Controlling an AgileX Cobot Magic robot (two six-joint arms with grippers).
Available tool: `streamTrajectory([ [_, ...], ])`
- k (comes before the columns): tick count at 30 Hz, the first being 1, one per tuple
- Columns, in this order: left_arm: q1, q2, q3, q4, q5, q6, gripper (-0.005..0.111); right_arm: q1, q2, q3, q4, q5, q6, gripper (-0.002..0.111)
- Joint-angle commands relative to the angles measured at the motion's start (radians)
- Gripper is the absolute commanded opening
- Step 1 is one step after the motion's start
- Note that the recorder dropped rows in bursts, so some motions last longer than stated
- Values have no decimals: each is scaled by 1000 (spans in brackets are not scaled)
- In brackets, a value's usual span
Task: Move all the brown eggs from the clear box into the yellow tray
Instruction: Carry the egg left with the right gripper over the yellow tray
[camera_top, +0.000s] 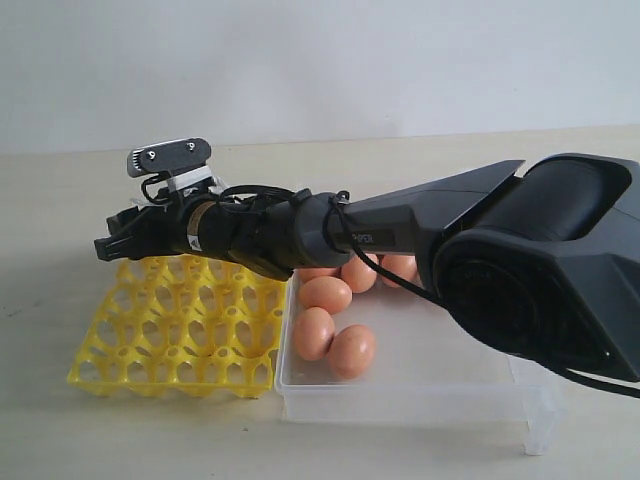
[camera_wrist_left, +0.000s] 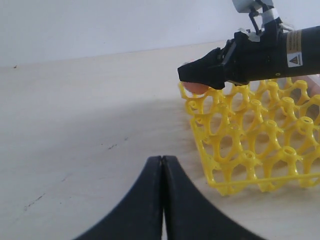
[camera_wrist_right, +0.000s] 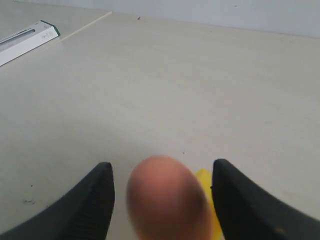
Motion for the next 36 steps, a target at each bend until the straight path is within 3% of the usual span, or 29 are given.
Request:
streamTrajectory([
  [1, -4, -6, -4, -1, -10, -2, 0, -3, -3, -7, -1, 2, 0, 58],
  [20, -4, -6, -4, -1, -10, -2, 0, -5, -74, -7, -9, 58, -6, 58],
  [36, -4, -6, -4, -1, -10, -2, 0, 61, -74, -66, -91, 153, 14, 58],
])
